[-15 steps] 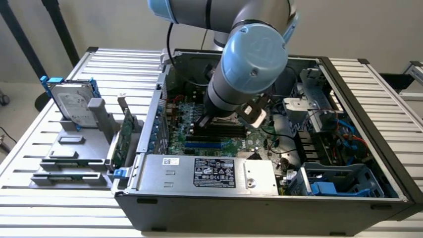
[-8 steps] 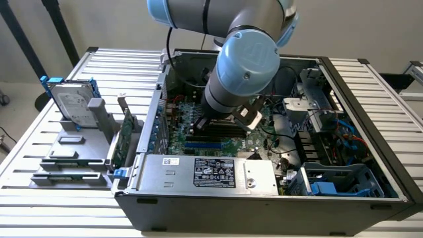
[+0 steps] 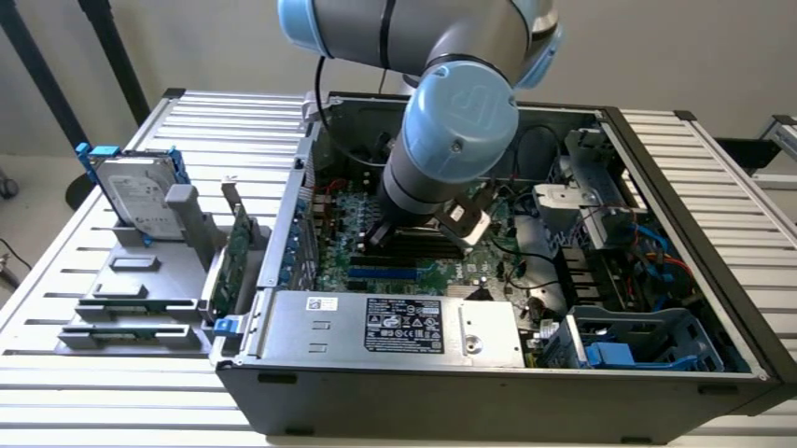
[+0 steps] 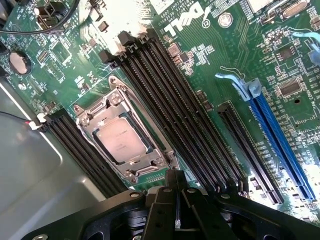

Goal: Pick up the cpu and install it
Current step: 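Install the second cpu locking lever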

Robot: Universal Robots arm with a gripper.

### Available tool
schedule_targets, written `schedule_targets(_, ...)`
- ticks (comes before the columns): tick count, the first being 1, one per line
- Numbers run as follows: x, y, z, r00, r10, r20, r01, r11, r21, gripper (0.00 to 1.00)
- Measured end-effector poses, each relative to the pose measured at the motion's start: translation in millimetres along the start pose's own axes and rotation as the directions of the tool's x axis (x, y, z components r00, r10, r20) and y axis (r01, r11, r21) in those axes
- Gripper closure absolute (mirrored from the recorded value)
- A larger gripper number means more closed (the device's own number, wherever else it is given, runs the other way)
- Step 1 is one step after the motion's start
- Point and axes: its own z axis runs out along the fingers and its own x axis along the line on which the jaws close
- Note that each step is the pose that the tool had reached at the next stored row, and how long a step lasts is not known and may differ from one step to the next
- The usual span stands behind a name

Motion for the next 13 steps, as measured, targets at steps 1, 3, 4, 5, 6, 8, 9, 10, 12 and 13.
schedule_targets(1, -0.2, -0.5, 0.7, 1.0, -0.001, 0.0006, 0.001, 1.0, -0.001, 0.89)
schedule_targets(3, -0.4, -1.1, 1.8, 1.0, -0.003, 0.0025, 0.003, 1.0, -0.0025, 0.89)
schedule_targets(4, -0.4, -1.1, 2.1, 1.0, -0.005, 0.0036, 0.005, 1.0, -0.0029, 0.89)
schedule_targets(5, -0.4, -1.1, 2.4, 1.0, -0.006, 0.0046, 0.006, 1.0, -0.0031, 0.89)
schedule_targets(6, -0.4, -1.0, 2.7, 1.0, -0.007, 0.0054, 0.007, 1.0, -0.0034, 0.89)
schedule_targets(8, -0.5, -0.9, 3.4, 0.9999, -0.01, 0.007, 0.01, 0.9999, -0.0037, 0.89)
schedule_targets(9, -0.6, -0.8, 3.7, 0.9999, -0.011, 0.0078, 0.011, 0.9999, -0.0037, 0.89)
schedule_targets(10, -0.6, -0.8, 4.1, 0.9999, -0.013, 0.0088, 0.013, 0.9999, -0.0039, 0.89)
schedule_targets(12, -0.4, -0.8, 5.4, 0.9998, -0.017, 0.0104, 0.017, 0.9998, -0.0047, 0.89)
schedule_targets(13, -0.2, -0.9, 6.0, 0.9998, -0.019, 0.0114, 0.019, 0.9998, -0.0051, 0.89)
